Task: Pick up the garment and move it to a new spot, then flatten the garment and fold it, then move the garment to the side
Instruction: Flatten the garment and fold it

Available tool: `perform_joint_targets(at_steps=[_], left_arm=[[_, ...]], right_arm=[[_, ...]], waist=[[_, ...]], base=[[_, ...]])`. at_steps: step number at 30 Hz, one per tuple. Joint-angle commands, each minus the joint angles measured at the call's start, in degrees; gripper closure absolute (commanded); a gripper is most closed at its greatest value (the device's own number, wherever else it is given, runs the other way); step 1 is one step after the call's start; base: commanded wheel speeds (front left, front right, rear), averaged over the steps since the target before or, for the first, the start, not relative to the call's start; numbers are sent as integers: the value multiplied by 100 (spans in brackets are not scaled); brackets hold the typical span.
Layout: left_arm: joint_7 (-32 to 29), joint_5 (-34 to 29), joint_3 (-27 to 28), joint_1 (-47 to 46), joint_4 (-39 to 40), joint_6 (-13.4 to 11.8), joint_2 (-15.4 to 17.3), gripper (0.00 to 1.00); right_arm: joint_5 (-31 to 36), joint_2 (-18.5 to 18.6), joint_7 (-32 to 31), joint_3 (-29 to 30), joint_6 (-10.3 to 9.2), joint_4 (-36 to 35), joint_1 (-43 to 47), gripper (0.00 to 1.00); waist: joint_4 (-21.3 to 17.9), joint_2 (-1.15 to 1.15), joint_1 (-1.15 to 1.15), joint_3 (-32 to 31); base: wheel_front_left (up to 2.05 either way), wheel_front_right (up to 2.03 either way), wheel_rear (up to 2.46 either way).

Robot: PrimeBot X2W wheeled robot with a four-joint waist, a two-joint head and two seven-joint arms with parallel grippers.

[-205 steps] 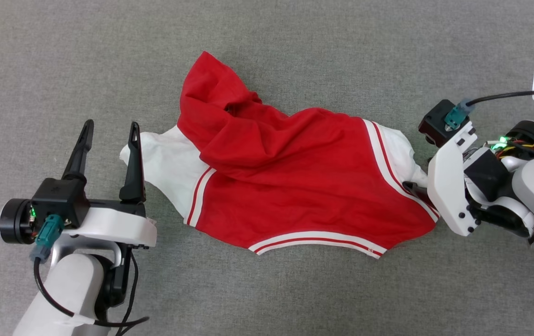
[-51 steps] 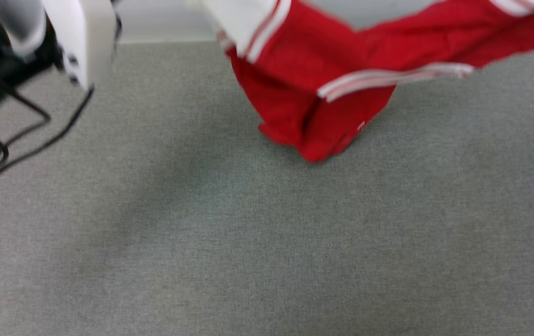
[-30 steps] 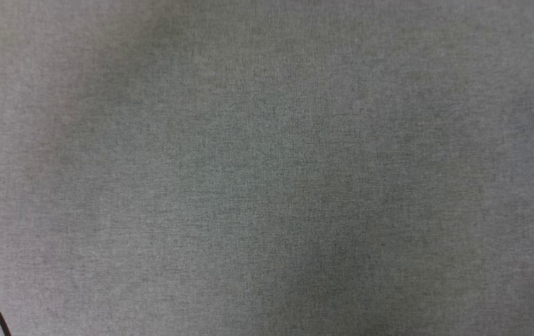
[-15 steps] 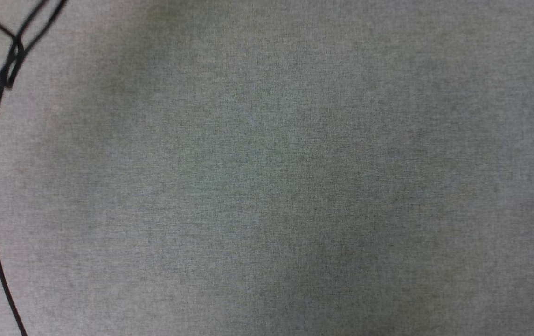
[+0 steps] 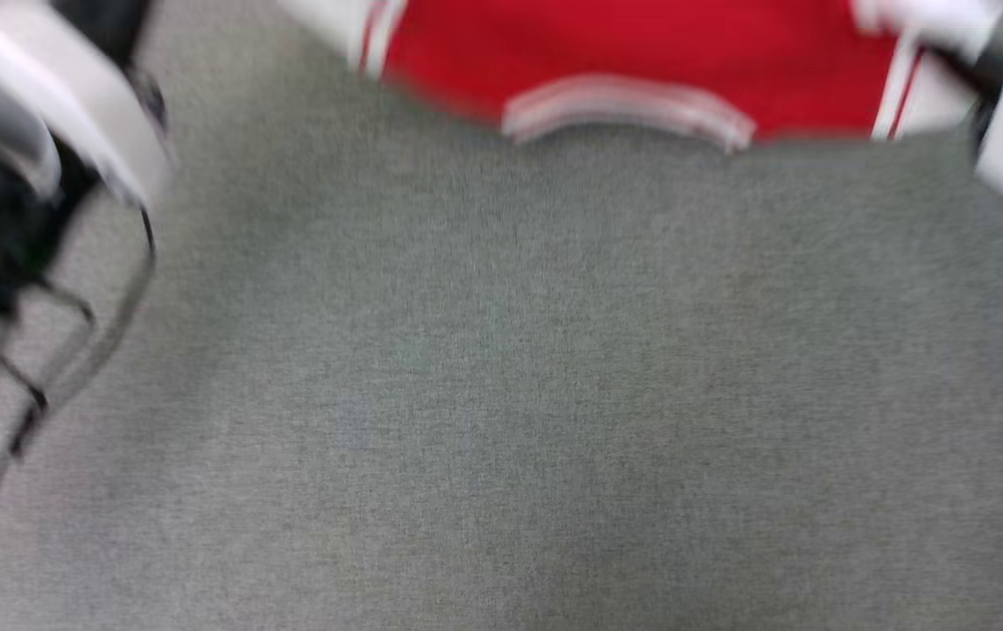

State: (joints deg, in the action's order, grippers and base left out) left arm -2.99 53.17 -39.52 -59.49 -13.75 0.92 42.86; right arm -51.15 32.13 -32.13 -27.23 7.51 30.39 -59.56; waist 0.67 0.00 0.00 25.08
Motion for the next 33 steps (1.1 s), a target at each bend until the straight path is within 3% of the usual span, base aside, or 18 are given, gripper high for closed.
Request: perform_joint_targets(at_steps=[1, 5, 10, 14, 27, 33], left_arm=[[45, 34, -5, 154, 22, -37, 62, 100], [363, 174, -151, 1160, 123, -195, 93, 100], [708, 460, -249, 2270, 129, -283, 163, 100], [910, 668, -279, 3037, 234, -489, 257, 100], [1492, 1395, -415, 5422, 625, -985, 447, 100], [1594, 1693, -533, 6411, 923, -1270, 425, 100]], right_arm=[[-24, 25, 44, -15, -4, -34, 169, 100], [-186, 50, 189, -159, -3, -312, 1006, 100], [-372, 145, 448, -3, -4, -462, 1961, 100], [-520, 162, 541, 155, -4, -568, 2744, 100], [-857, 143, 640, 1058, -8, -1403, 5499, 100], [-760, 64, 395, 1671, -7, -2093, 6939, 100]], waist=[[-35, 0, 0, -224], [-73, 0, 0, -591], [-72, 0, 0, -989], [-57, 0, 0, -1322], [12, 0, 0, -2038], [31, 0, 0, -2254]], base=[[0, 0, 0], [0, 0, 0], [0, 0, 0], [0, 0, 0], [0, 0, 0], [0, 0, 0]])
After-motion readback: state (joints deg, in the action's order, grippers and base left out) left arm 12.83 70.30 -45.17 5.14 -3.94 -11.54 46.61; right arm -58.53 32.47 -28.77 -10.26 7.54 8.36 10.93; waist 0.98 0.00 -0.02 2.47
